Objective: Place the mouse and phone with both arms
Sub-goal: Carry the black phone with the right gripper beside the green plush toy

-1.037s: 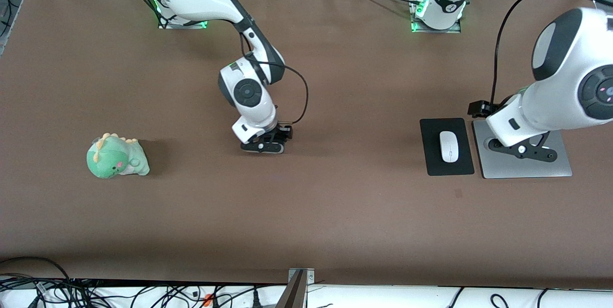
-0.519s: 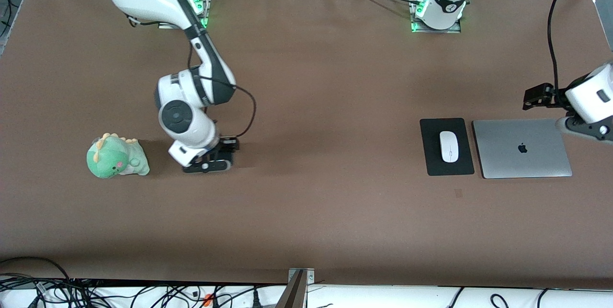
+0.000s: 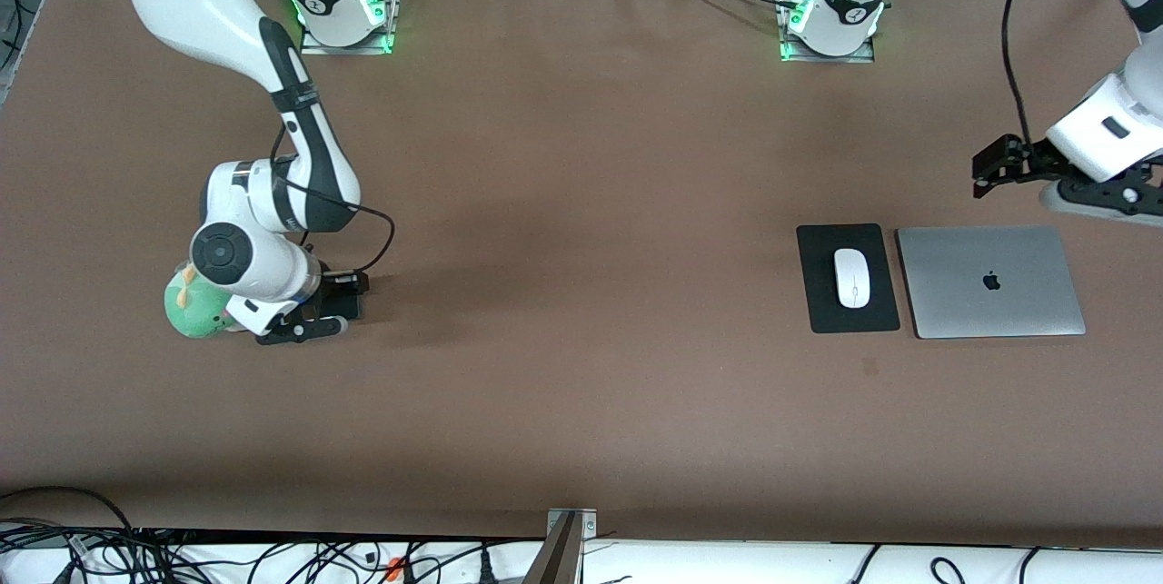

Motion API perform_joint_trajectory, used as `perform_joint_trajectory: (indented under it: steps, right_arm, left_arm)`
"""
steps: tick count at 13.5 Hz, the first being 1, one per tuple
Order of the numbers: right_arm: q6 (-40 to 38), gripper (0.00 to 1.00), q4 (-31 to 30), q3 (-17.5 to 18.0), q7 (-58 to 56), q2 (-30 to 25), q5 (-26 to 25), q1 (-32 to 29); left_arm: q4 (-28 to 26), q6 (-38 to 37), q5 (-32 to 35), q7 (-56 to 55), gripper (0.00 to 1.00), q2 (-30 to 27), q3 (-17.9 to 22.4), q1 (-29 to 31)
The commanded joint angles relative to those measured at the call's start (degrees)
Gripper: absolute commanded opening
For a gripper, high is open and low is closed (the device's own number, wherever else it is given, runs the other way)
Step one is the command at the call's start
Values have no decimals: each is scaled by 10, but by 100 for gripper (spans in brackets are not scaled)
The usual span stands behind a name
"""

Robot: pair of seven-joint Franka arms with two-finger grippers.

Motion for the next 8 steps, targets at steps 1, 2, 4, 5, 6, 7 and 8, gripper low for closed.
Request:
perform_joint_trajectory:
  steps: [1, 2, 4, 5, 6, 7, 8]
  right_arm:
    - [56, 37, -33, 5, -31, 2, 20, -4]
    - [72, 38, -43, 6, -33, 5, 21, -8]
    - [91, 39, -53, 6, -34, 7, 22, -7]
    - [93, 47, -54, 6, -33, 9, 22, -8]
    - [92, 74, -54, 6, -32, 9, 26, -9]
    - [87, 99, -53, 6, -32, 6, 43, -9]
    - [84, 100, -53, 6, -27, -1, 47, -8]
  left_arm:
    - [43, -17, -15, -9, 100, 22, 3, -7]
    - [46, -17, -16, -10, 100, 20, 3, -7]
    - [46, -15, -8, -14, 100, 20, 4, -4]
    - [47, -15, -8, -24, 100, 20, 5, -1]
    - [47, -20, -8, -30, 100, 16, 8, 2]
    - [47, -22, -8, -21, 100, 13, 6, 1]
    - [53, -23, -8, -19, 100, 13, 5, 1]
